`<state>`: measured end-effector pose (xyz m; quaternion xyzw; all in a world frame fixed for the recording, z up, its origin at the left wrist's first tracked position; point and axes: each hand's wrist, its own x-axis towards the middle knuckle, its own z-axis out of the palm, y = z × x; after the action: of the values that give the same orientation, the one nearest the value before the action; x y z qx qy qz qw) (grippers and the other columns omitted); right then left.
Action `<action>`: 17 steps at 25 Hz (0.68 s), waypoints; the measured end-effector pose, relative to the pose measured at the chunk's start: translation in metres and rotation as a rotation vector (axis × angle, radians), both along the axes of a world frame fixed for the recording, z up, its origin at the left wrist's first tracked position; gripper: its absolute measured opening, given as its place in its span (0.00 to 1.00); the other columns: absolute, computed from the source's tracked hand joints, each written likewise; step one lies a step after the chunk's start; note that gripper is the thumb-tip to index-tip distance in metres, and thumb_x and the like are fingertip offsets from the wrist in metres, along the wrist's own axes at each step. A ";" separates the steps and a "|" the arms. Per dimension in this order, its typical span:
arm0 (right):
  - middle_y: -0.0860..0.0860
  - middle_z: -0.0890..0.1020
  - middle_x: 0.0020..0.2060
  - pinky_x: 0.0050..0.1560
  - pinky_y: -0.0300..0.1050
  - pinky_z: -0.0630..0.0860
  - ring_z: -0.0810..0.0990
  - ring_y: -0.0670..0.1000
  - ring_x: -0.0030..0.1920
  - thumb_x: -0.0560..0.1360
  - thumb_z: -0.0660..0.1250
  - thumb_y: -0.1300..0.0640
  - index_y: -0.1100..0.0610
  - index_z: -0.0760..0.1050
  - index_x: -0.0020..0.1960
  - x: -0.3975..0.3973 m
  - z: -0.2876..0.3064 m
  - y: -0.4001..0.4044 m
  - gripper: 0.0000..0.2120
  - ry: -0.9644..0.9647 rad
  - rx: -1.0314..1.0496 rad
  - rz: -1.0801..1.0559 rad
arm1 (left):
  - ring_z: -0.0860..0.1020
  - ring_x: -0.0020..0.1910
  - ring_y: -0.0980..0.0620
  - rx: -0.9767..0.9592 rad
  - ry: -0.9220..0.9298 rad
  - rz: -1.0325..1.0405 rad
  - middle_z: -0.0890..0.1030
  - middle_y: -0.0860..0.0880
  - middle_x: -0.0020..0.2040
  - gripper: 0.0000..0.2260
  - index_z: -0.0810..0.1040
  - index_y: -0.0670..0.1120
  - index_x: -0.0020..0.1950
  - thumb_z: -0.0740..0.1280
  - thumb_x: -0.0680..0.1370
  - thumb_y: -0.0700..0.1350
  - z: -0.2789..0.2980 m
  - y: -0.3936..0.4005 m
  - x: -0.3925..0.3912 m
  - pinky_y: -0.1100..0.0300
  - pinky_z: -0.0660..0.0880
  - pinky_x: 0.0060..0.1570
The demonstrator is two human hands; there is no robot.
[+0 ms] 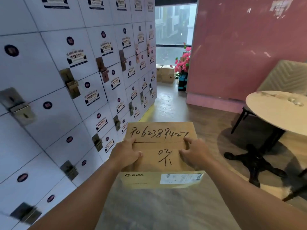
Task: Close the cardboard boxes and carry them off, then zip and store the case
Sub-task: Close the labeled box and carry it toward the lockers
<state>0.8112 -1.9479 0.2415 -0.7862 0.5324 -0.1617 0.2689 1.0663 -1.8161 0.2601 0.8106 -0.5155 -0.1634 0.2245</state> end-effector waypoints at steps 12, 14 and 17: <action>0.54 0.81 0.60 0.61 0.50 0.76 0.79 0.55 0.59 0.72 0.72 0.42 0.47 0.74 0.71 0.167 0.016 -0.384 0.29 0.086 -0.013 -0.127 | 0.77 0.60 0.49 -0.035 -0.016 -0.141 0.78 0.49 0.66 0.35 0.65 0.53 0.77 0.72 0.73 0.58 -0.001 -0.412 0.183 0.57 0.72 0.54; 0.55 0.80 0.61 0.63 0.49 0.74 0.77 0.56 0.62 0.72 0.72 0.43 0.47 0.73 0.73 0.184 0.015 -0.444 0.30 0.086 -0.002 -0.144 | 0.77 0.58 0.49 -0.034 -0.004 -0.158 0.78 0.49 0.64 0.34 0.66 0.52 0.77 0.72 0.73 0.57 -0.001 -0.480 0.201 0.59 0.72 0.52; 0.57 0.79 0.62 0.65 0.51 0.73 0.76 0.57 0.63 0.73 0.71 0.42 0.47 0.71 0.74 0.209 0.004 -0.530 0.31 0.096 0.016 -0.158 | 0.75 0.49 0.52 -0.026 -0.010 -0.162 0.78 0.52 0.53 0.27 0.70 0.51 0.70 0.71 0.74 0.56 -0.009 -0.572 0.221 0.61 0.70 0.41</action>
<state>1.0200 -2.4784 0.2455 -0.7464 0.6062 -0.1405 0.2357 1.2878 -2.3884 0.2513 0.7641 -0.5827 -0.1704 0.2183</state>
